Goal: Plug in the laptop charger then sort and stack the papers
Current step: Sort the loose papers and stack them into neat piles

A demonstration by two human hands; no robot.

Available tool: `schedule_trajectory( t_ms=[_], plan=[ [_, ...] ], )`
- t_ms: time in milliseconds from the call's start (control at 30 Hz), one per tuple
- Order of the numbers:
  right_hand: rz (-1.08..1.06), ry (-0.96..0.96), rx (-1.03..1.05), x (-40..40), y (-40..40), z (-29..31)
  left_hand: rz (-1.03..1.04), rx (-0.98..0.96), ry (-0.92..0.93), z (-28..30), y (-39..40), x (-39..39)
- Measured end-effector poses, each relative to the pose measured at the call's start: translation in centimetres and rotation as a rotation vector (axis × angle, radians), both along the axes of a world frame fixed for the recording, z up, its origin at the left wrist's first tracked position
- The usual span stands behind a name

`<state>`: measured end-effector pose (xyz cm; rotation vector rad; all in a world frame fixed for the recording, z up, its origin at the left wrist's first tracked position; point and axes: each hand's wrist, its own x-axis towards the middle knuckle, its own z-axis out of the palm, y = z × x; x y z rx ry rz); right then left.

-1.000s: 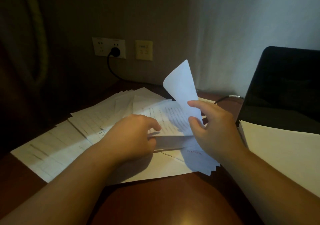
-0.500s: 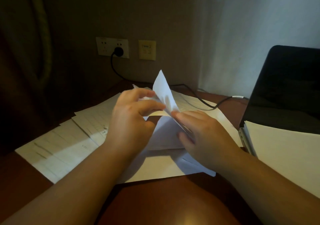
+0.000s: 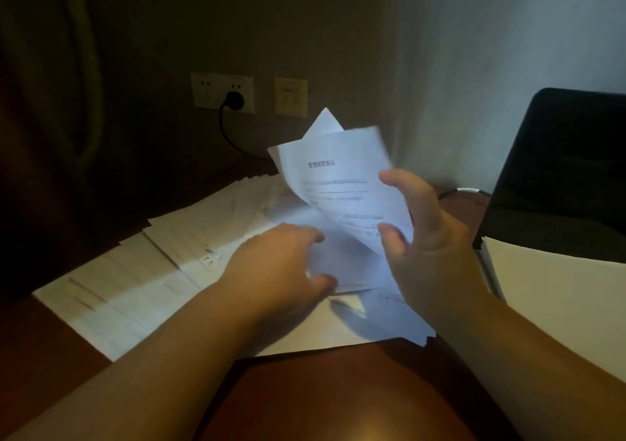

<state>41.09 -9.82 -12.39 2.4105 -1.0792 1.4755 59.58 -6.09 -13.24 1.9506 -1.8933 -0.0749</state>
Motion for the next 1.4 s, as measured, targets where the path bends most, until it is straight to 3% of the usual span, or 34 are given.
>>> schedule_trajectory(
  t_ms=[567,667,767,867,1000,1100,1233,1400],
  plan=[
    [0.076,0.184,0.075,0.0,-0.8,-1.0,-0.187,0.046,-0.085,1.4,-0.3,1.5],
    [0.208,0.191,0.123,0.3,-0.8,-1.4,-0.169,-0.103,-0.021,1.8,-0.1,1.5],
    [0.166,0.295,0.135,0.4,-1.3,-1.7,-0.184,-0.320,0.128,2.0,0.3,1.5],
    [0.152,0.330,0.145,0.2,-1.2,-1.3,-0.081,-0.412,0.178,1.7,0.0,1.0],
    [0.063,0.292,0.103,0.1,-0.5,-0.7,0.119,-0.272,0.273,1.3,-0.4,1.1],
    [-0.033,0.224,0.126,-0.1,-0.4,-0.4,0.204,-0.141,0.151,1.1,-0.4,1.8],
    [-0.088,0.130,0.208,0.0,-0.4,-0.3,-0.018,0.168,-0.129,1.3,0.4,0.7],
    [-0.073,0.103,0.258,-0.1,-0.4,-0.3,-0.122,0.146,-0.118,1.7,0.9,0.9]
  ],
)
